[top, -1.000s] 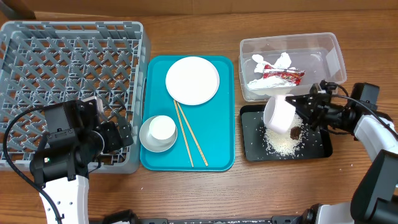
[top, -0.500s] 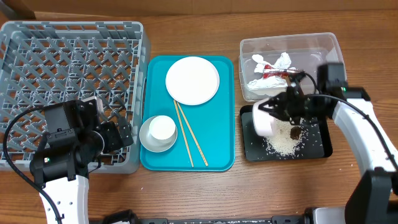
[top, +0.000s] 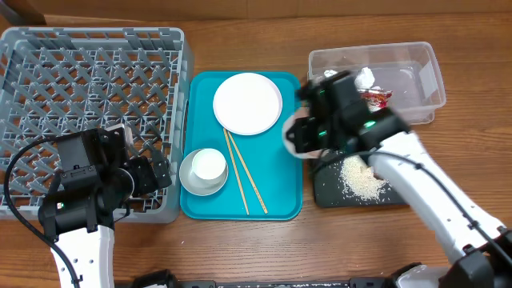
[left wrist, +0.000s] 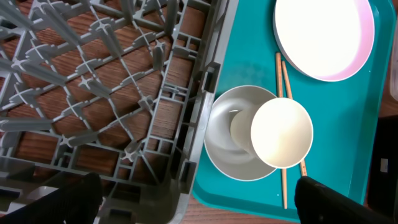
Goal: Sort waste into correct bins and load items into the dishwasher
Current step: 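Set the emptied pink bowl back on the teal tray, then grasp the white cup on the teal tray with right gripper, then lift the white cup and hand it to the left gripper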
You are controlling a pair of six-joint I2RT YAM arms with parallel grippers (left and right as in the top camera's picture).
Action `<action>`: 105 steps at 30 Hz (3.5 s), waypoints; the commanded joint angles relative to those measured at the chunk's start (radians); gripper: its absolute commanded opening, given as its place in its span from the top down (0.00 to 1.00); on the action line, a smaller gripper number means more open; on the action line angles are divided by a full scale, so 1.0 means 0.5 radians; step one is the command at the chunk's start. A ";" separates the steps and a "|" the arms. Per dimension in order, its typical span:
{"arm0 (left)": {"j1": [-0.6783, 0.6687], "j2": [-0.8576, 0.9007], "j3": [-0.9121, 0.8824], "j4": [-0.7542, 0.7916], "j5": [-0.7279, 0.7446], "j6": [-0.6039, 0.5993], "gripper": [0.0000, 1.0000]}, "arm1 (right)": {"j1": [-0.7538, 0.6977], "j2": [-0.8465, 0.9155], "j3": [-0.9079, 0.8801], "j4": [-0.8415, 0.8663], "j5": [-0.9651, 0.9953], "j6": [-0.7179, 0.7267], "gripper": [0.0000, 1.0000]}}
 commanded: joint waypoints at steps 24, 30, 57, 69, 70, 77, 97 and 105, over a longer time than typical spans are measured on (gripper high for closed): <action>0.009 0.005 0.044 0.005 0.038 0.044 0.00 | 0.520 0.575 0.048 0.357 0.592 -0.232 0.78; 0.009 0.005 0.044 0.007 0.037 0.044 0.00 | 0.520 0.466 0.346 0.066 0.592 -0.231 0.59; 0.009 0.005 0.044 0.008 0.038 0.044 0.00 | 0.659 0.878 0.620 -0.037 0.278 0.095 0.68; 0.009 0.005 0.044 0.008 0.038 0.044 0.00 | 0.625 0.923 0.618 -0.043 0.277 0.095 0.92; 0.009 0.005 0.044 0.008 0.038 0.044 0.00 | 0.612 0.907 0.618 -0.045 0.277 0.095 0.94; 0.009 0.005 0.044 0.050 0.069 -0.016 0.00 | 0.391 0.542 0.655 -0.047 0.255 0.095 0.96; -0.515 0.286 0.043 0.760 1.284 0.203 0.00 | -0.426 0.195 0.662 -0.460 -0.985 0.093 0.96; -0.701 0.439 0.043 1.190 1.559 0.117 0.00 | -0.458 0.195 0.662 -0.507 -1.515 0.085 0.96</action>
